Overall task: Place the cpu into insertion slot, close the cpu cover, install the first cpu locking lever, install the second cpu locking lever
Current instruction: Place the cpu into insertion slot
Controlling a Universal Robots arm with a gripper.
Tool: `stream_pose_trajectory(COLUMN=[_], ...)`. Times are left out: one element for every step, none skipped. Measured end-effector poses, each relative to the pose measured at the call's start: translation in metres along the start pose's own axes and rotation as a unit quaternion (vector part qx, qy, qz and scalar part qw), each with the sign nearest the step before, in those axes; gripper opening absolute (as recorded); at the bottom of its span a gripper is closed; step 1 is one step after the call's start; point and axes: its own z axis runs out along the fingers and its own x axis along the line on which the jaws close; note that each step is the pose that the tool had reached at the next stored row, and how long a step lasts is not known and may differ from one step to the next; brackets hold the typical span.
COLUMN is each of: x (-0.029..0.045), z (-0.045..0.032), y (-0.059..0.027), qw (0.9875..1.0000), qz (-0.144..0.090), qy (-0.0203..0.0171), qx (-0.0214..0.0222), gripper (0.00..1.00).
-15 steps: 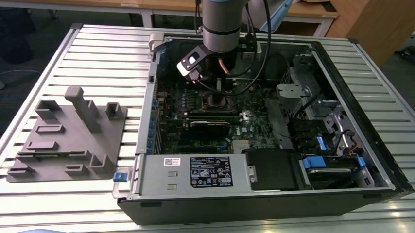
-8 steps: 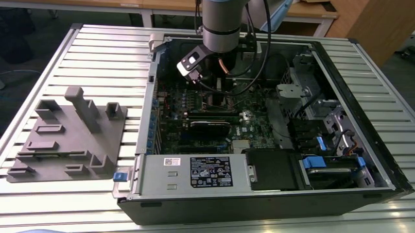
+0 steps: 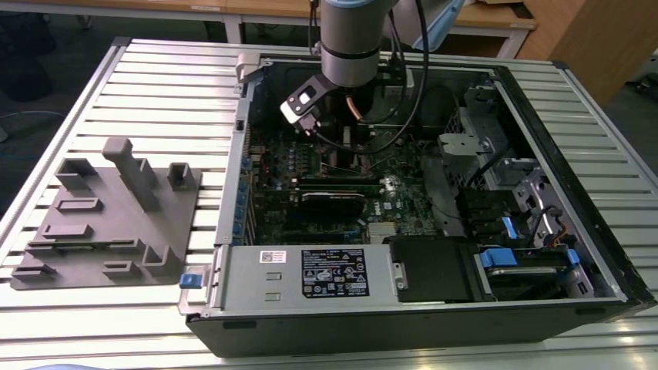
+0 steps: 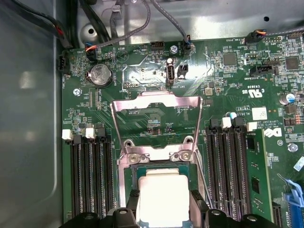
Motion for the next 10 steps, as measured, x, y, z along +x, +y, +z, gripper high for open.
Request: stream_pose_trajectory(x=[0.0, 0.0001, 0.0002, 0.0004, 0.0005, 0.0007, 0.0007, 0.0007, 0.0007, 0.0007], z=[0.0009, 0.0017, 0.0026, 0.0035, 0.004, 0.0043, 0.0043, 0.0043, 0.0044, 0.0043], y=[-0.0001, -0.0002, -0.0003, -0.0004, -0.0005, -0.0005, -0.0005, -0.0005, -0.0005, -0.0005], qw=[1.0, 1.0, 1.0, 1.0, 1.0, 1.0, 1.0, 1.0, 1.0, 1.0], qz=[0.0, 0.0, 0.0, 0.0, 0.0, 0.0, 0.0, 0.0, 0.0, 0.0], qy=[0.0, 0.0, -0.0001, -0.0002, -0.0003, 0.0, 0.0, -0.0001, 0.0, -0.0001], qx=[0.0, 0.0, 0.0, 0.0001, 0.0001, 0.0, 0.0, 0.0, 0.0, 0.0], gripper=[0.53, 0.53, 0.53, 0.53, 0.53, 0.53, 0.53, 0.53, 0.53, 0.53])
